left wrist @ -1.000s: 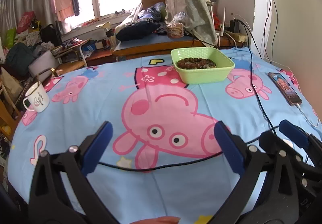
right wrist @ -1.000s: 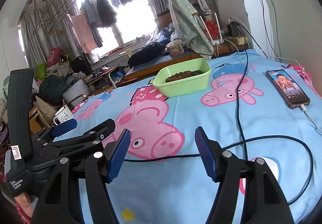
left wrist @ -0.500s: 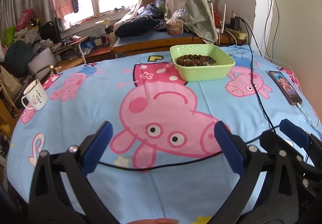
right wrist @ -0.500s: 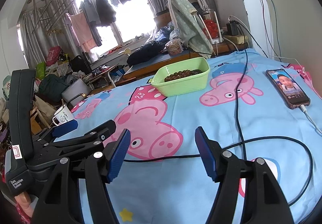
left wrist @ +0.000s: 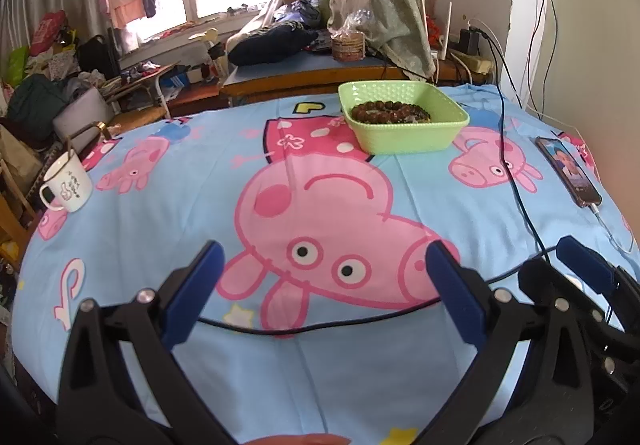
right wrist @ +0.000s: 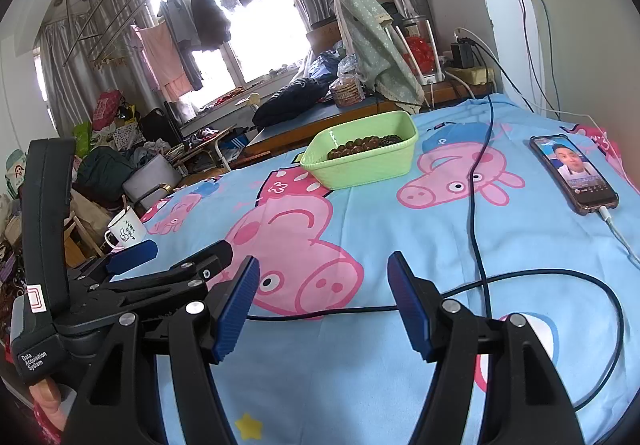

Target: Organize jewelry

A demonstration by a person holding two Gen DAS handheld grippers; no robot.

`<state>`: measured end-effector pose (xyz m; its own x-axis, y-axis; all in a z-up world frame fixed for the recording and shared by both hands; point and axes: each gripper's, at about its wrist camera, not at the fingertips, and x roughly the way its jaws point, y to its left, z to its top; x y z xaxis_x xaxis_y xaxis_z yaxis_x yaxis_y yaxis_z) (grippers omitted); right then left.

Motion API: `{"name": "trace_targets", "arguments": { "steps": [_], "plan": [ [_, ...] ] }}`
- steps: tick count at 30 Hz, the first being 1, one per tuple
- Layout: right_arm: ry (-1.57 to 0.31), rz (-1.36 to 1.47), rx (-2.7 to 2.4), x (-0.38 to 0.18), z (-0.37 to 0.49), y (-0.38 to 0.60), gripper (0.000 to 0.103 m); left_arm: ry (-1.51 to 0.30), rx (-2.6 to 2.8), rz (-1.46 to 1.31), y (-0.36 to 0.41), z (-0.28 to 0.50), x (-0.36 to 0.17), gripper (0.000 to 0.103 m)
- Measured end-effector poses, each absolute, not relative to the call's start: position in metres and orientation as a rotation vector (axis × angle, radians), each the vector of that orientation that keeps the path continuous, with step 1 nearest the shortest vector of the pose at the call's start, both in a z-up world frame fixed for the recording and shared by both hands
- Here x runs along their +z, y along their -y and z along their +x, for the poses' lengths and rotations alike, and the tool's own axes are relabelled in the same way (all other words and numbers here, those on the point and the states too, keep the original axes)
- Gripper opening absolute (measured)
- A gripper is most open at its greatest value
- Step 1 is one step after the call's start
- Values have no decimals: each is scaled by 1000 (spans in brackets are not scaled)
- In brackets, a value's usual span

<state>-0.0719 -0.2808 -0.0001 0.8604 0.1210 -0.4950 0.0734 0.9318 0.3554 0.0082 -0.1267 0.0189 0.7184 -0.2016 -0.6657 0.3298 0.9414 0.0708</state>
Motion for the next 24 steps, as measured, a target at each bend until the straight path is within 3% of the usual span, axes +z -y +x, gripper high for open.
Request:
{"name": "trace_targets", "arguments": {
  "steps": [24],
  "plan": [
    [-545, 375, 29, -3, -70, 282, 38, -709, -302, 190, 124, 8, 15, 97]
  ]
}}
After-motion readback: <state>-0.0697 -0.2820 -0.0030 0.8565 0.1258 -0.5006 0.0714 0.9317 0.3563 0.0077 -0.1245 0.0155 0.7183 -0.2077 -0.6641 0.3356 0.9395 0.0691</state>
